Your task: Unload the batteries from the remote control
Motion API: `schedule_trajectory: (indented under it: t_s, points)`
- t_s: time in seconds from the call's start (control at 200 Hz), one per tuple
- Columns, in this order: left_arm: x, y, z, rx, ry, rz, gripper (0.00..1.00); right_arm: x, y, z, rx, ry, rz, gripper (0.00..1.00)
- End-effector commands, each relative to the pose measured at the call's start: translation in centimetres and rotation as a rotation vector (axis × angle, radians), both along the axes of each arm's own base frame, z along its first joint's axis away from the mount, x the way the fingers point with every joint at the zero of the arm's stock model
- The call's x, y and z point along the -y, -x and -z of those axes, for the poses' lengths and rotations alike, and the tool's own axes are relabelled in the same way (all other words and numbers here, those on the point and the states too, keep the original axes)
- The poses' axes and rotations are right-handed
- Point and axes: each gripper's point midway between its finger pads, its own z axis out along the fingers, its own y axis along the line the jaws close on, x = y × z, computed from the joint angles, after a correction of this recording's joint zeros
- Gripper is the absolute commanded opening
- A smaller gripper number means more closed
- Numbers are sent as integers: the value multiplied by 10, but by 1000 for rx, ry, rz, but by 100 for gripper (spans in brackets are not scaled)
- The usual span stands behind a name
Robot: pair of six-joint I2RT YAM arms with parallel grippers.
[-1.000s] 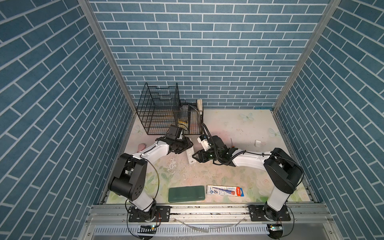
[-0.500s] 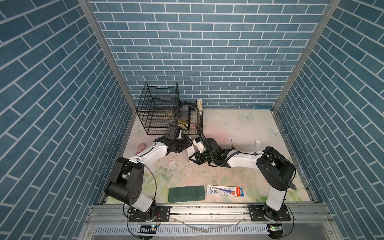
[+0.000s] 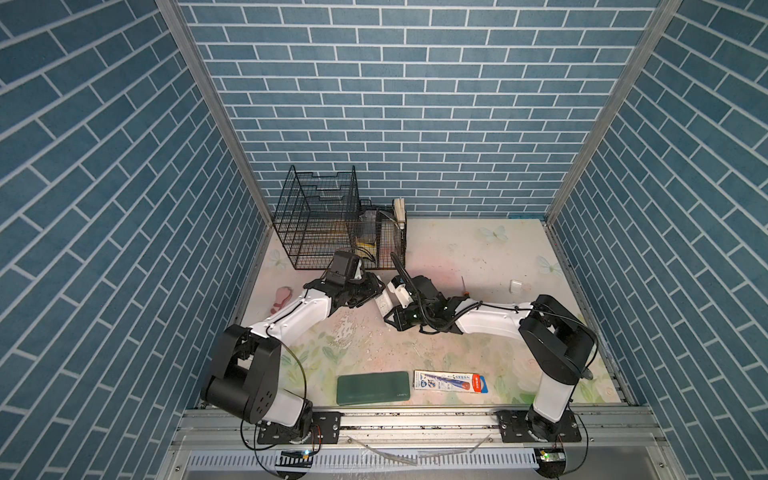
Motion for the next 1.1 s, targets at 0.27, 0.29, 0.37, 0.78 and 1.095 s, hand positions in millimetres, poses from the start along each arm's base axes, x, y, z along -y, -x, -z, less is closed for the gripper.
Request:
schedule_trajectory:
  t_s: [0.27,0.29,0.37,0.78,1.095]
  points:
    - [-38,13,-53,2,19,-56,69,35,2,-70,261,161,-122,0]
    - [-39,13,-55,-5,30,-57,69,38,1,-70,281,181,-128,0]
    - [-43,15,-60,-30,66,-69,69,51,0,-69,341,254,-150,0]
    - [-18,19,-74,-193,406,-119,68,66,-10,-55,828,687,-274,0]
    - [-14,35,-51,-340,489,-148,60,54,-14,-74,1008,733,-198,0]
